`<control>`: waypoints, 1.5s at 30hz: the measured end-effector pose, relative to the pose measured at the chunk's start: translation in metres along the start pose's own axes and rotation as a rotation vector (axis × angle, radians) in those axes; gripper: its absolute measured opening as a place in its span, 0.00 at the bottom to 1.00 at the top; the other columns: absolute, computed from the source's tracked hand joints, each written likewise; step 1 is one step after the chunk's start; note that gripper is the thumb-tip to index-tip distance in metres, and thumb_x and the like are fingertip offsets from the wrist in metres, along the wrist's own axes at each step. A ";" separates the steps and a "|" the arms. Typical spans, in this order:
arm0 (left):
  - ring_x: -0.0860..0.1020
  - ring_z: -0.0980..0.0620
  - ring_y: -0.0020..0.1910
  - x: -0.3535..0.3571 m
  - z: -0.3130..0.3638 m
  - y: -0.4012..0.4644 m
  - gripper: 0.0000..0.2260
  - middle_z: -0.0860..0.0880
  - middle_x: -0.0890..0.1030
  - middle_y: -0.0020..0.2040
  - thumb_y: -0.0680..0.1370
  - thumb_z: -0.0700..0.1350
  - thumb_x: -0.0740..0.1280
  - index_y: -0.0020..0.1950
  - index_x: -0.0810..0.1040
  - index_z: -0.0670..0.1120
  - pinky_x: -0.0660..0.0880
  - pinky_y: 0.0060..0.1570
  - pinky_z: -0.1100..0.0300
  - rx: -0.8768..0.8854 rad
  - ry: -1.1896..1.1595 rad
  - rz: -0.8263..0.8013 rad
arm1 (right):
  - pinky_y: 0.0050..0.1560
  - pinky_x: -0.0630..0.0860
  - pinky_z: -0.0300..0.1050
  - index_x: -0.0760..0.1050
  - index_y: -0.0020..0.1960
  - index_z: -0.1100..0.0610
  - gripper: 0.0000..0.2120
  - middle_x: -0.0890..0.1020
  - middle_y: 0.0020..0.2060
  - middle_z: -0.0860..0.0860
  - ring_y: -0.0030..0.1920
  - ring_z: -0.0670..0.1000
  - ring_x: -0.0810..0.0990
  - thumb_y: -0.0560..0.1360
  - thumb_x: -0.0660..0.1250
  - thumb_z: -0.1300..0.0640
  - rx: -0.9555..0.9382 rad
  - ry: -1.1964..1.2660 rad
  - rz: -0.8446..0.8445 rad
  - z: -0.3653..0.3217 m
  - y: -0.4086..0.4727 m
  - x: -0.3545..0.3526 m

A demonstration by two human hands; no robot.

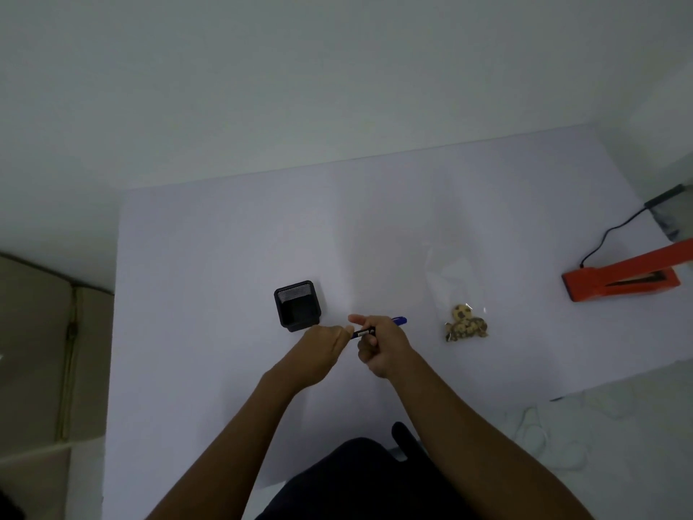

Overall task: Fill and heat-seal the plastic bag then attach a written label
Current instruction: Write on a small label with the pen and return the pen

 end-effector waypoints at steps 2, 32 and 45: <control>0.72 0.46 0.38 0.000 -0.003 0.006 0.30 0.54 0.70 0.34 0.80 0.61 0.45 0.53 0.77 0.39 0.72 0.45 0.51 0.014 0.066 0.014 | 0.19 0.58 0.35 0.82 0.51 0.63 0.15 0.67 0.20 0.51 0.19 0.45 0.60 0.75 0.57 0.66 0.031 0.020 0.021 0.003 0.002 -0.002; 0.81 0.49 0.41 0.040 -0.117 0.003 0.07 0.45 0.84 0.45 0.78 0.45 0.68 0.50 0.82 0.43 0.73 0.45 0.63 -0.324 0.097 0.243 | 0.25 0.60 0.40 0.82 0.46 0.63 0.08 0.72 0.25 0.54 0.23 0.48 0.64 0.76 0.66 0.60 -0.342 -0.374 0.043 -0.006 0.024 -0.041; 0.82 0.47 0.48 0.046 -0.088 0.013 0.17 0.46 0.81 0.56 0.77 0.49 0.68 0.63 0.76 0.45 0.75 0.52 0.52 -0.271 0.233 0.349 | 0.23 0.61 0.39 0.81 0.46 0.65 0.09 0.72 0.27 0.55 0.24 0.48 0.64 0.78 0.65 0.60 -0.419 -0.368 0.069 -0.014 0.032 -0.047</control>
Point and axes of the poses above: each hand's wrist, its own y-axis towards the middle knuckle, its own x-axis out of the palm, z = x × y, the point moved 5 cm from there along y, towards the middle knuckle
